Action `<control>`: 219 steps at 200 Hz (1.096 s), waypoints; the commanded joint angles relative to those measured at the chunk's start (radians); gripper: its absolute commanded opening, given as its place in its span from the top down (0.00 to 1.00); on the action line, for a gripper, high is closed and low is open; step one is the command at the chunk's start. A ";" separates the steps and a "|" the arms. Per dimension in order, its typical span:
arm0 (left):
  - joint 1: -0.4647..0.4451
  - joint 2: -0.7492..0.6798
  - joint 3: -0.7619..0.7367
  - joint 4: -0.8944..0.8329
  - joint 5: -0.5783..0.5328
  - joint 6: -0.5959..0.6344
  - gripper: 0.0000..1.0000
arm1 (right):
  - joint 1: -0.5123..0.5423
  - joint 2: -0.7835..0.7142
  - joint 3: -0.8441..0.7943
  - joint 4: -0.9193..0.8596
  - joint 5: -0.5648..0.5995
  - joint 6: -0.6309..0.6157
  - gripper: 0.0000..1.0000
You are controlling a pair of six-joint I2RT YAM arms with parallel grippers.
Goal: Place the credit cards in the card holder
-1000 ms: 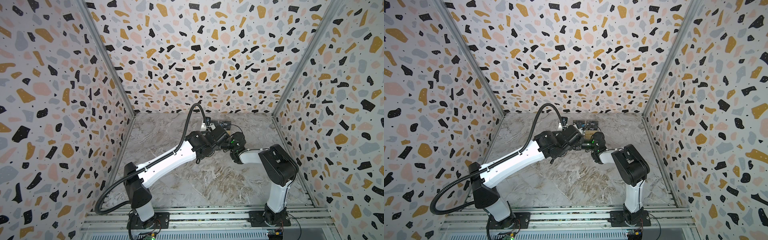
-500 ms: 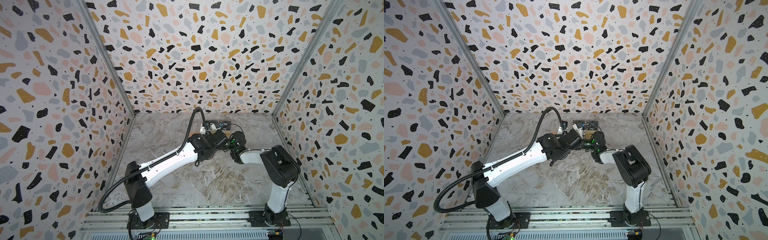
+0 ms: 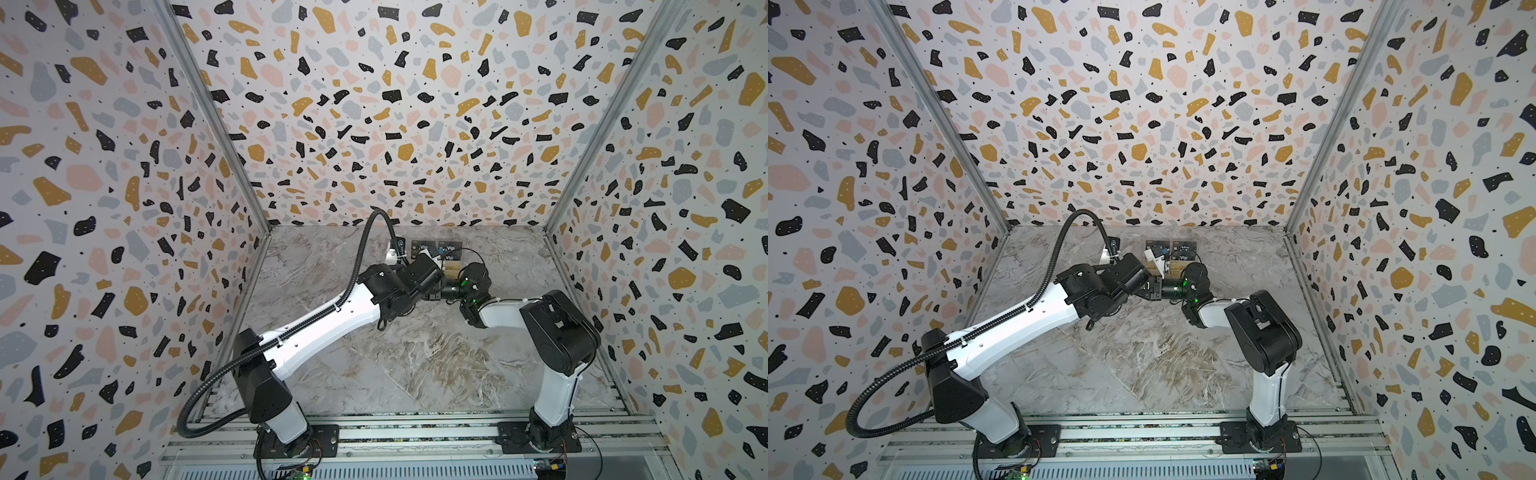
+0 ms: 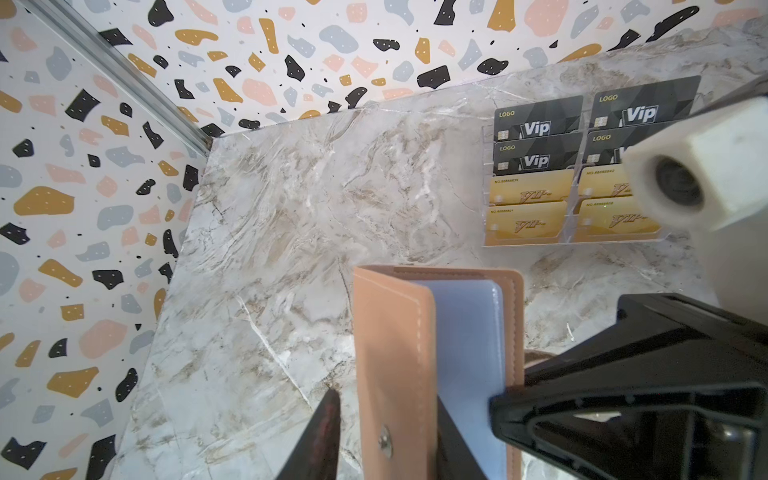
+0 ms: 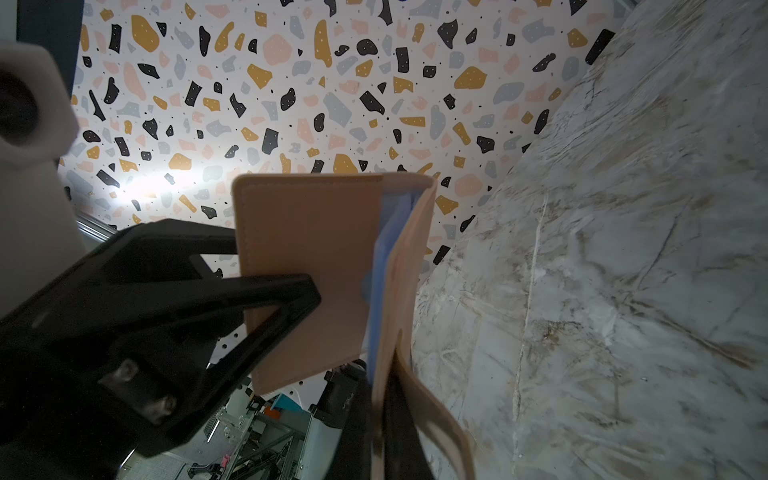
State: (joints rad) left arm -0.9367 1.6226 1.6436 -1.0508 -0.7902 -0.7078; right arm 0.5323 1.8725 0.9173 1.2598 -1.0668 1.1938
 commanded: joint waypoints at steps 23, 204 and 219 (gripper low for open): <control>0.035 -0.065 -0.043 0.000 0.034 0.049 0.82 | 0.002 -0.037 0.027 0.006 -0.016 -0.024 1.00; 0.330 -0.359 -0.612 0.722 0.896 0.112 1.00 | -0.052 -0.059 -0.069 -0.062 -0.102 -0.037 0.94; 0.332 -0.356 -0.660 0.776 0.916 0.090 1.00 | -0.057 -0.090 -0.086 -0.161 -0.101 -0.104 0.83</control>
State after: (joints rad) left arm -0.6056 1.2808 1.0420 -0.4068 0.0147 -0.5789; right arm 0.4839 1.8702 0.8413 1.1717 -1.1515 1.1748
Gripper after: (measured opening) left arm 0.074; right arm 0.113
